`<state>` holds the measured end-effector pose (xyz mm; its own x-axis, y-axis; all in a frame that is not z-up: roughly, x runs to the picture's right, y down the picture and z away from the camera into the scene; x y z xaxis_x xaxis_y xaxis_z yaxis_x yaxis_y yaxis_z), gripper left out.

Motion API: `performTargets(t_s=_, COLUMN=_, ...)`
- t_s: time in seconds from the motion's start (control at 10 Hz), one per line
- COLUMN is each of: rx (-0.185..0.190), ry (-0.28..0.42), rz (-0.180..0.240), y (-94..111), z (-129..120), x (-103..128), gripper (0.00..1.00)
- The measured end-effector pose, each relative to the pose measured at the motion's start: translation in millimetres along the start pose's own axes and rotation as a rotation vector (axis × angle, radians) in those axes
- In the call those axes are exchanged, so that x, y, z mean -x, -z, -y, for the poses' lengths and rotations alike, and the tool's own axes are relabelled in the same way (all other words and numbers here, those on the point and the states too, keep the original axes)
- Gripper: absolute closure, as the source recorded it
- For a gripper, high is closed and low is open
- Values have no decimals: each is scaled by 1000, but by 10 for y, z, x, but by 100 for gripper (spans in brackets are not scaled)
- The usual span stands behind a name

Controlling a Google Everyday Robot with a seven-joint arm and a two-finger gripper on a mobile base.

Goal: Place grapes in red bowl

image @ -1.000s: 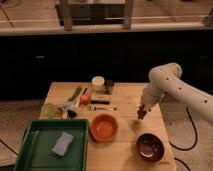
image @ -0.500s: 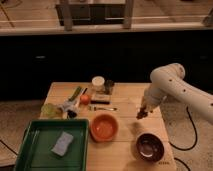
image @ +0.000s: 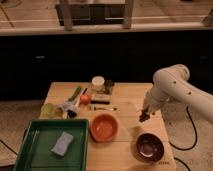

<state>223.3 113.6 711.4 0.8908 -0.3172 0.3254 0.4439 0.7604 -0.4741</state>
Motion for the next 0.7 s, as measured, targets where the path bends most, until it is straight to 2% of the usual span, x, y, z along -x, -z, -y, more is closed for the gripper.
performTargets(t_s=0.4, rx=3, ry=47, rz=5, y=102, z=-147, x=117, gripper=96)
performTargets(t_s=0.7, rx=2, ry=88, rz=11, y=115, z=-133, x=300, gripper=96)
